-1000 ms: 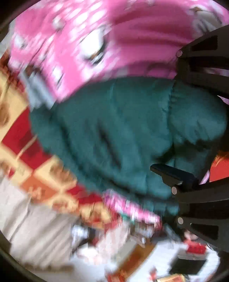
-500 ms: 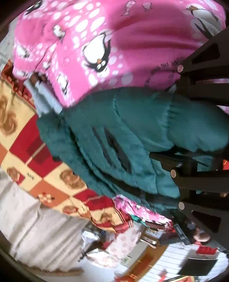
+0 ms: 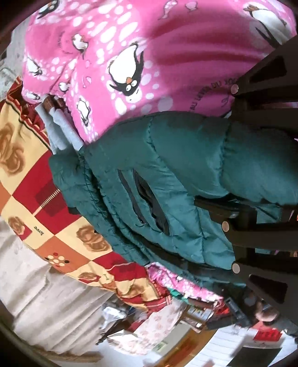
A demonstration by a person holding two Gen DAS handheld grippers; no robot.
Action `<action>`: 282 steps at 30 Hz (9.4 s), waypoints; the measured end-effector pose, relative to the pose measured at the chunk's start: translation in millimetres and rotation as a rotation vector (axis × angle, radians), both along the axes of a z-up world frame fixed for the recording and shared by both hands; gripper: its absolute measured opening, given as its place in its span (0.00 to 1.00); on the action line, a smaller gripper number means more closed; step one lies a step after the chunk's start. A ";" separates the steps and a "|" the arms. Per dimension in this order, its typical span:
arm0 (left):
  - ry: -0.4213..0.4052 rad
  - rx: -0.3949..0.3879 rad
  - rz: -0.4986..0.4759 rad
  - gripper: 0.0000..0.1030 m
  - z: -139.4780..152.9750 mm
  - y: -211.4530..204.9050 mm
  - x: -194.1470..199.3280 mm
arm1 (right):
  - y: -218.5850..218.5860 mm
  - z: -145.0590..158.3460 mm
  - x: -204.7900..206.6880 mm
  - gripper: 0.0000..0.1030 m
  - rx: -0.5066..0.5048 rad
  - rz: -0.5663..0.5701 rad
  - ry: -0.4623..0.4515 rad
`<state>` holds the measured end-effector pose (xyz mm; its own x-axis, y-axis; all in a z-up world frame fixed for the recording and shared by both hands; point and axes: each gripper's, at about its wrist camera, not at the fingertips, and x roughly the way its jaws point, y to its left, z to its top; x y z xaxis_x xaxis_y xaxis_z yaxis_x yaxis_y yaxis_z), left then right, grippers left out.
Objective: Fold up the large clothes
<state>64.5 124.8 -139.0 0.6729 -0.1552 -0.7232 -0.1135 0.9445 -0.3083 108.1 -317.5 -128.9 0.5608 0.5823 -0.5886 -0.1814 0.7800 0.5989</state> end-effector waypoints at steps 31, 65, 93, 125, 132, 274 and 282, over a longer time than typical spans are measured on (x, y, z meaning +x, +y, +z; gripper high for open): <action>-0.021 0.208 0.048 0.18 38.6 -5.8 -43.2 | 27.9 62.1 -61.7 0.13 -0.268 -0.029 -0.162; -0.060 0.184 0.040 0.17 80.5 -7.2 -99.2 | 16.4 108.2 -110.9 0.13 -0.256 -0.002 -0.221; -0.104 0.114 0.046 0.17 101.1 3.9 -130.6 | 4.6 128.0 -131.6 0.13 -0.271 0.020 -0.267; -0.353 -0.032 0.204 0.17 154.1 46.5 -88.3 | 12.1 165.7 -95.7 0.13 -0.180 -0.066 -0.422; -0.365 -0.041 0.200 0.17 158.0 46.0 -56.4 | 15.0 167.2 -66.1 0.13 -0.155 -0.086 -0.408; -0.014 0.222 0.078 0.87 41.4 14.4 234.7 | 73.3 53.3 199.4 0.81 -0.480 0.067 -0.107; 0.020 0.145 0.084 0.88 14.6 24.1 221.6 | 67.9 35.6 187.3 0.82 -0.386 0.092 -0.080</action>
<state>286.1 148.9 -124.4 0.6647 0.0082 -0.7471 -0.1987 0.9659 -0.1662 295.4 -249.6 -93.4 0.5701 0.3768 -0.7301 -0.2949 0.9233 0.2462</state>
